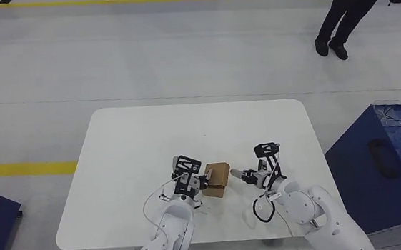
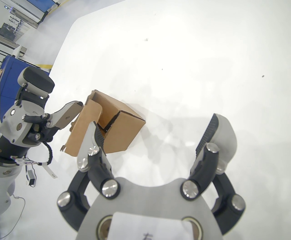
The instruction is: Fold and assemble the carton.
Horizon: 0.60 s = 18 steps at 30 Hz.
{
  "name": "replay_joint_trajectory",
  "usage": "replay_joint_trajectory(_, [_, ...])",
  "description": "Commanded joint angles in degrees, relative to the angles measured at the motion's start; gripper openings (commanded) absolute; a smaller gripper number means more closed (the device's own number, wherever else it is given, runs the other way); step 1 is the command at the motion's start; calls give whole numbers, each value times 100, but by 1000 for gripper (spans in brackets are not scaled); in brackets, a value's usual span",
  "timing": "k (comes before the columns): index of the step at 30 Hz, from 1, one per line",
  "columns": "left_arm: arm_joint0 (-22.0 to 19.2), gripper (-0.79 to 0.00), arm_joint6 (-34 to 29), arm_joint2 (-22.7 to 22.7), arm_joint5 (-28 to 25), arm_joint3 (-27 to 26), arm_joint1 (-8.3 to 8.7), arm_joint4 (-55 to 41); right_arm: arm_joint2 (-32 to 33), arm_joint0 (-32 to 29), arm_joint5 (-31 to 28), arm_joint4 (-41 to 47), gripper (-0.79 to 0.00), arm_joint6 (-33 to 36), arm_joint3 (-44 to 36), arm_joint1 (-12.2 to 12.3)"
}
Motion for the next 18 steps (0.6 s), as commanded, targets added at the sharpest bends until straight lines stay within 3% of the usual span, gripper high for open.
replay_joint_trajectory(1, [3, 0, -3, 0, -7, 1, -7, 15, -26, 6, 2, -17, 0, 2, 4, -8])
replay_joint_trajectory(18, [-19, 0, -55, -22, -79, 81, -77, 1, -354, 274, 47, -138, 0, -83, 375, -123])
